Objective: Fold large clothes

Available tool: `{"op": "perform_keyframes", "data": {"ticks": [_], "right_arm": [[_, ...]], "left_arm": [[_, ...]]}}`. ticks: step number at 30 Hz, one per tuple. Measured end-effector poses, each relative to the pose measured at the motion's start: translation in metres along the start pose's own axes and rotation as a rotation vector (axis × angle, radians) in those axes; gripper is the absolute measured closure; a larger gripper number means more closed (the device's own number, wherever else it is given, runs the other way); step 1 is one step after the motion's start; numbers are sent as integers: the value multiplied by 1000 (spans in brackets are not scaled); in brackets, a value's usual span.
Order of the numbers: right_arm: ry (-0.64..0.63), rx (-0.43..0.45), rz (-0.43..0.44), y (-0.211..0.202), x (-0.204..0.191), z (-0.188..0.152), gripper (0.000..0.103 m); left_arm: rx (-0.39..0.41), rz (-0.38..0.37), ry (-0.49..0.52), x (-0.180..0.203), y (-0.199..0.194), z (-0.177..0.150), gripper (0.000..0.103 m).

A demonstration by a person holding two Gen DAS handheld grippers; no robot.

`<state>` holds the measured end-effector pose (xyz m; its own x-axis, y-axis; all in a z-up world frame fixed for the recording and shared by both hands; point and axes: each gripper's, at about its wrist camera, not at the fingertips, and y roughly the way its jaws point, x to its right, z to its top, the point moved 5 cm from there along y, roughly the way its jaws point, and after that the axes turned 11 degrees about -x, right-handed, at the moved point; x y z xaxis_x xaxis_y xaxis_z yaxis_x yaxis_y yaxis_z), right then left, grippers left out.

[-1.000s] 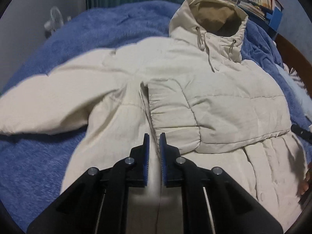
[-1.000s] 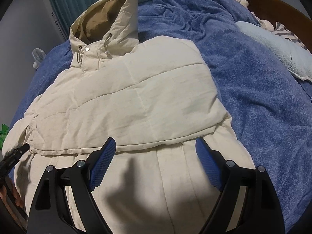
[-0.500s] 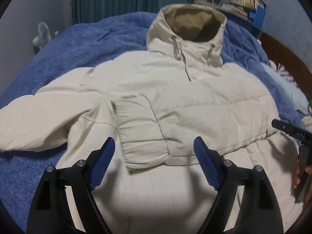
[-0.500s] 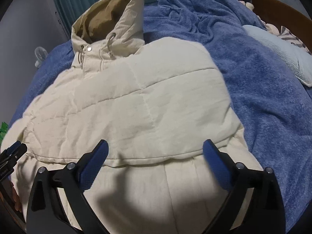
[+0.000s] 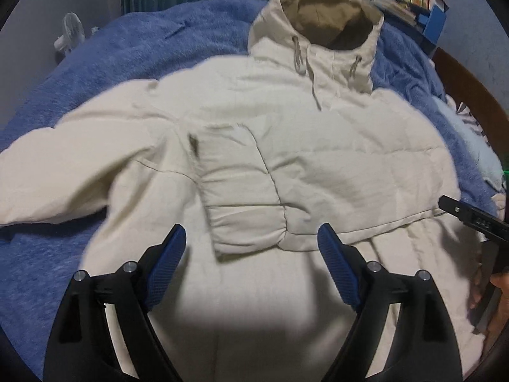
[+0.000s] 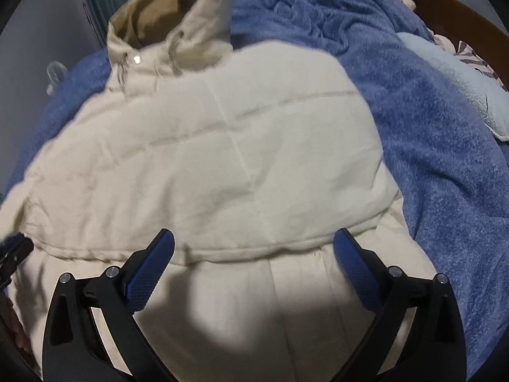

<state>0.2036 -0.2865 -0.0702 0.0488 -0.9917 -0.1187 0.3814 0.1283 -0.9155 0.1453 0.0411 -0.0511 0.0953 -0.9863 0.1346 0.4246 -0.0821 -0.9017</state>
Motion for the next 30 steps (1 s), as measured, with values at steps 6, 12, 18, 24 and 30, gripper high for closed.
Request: {"op": "perform_keyframes", "data": {"ticks": [6, 12, 18, 24, 30], "right_arm": [[-2, 110, 11, -29, -9, 11, 7], [-7, 191, 24, -50, -19, 12, 7], [-28, 217, 63, -58, -40, 7, 7], [-157, 189, 60, -52, -74, -6, 7], [-191, 164, 74, -45, -84, -14, 6]], "left_arm": [[113, 21, -23, -23, -56, -6, 8], [69, 30, -123, -60, -47, -5, 8], [64, 96, -259, -116, -43, 0, 8], [84, 180, -437, -198, -61, 0, 8], [92, 180, -662, -273, -71, -22, 8]]}}
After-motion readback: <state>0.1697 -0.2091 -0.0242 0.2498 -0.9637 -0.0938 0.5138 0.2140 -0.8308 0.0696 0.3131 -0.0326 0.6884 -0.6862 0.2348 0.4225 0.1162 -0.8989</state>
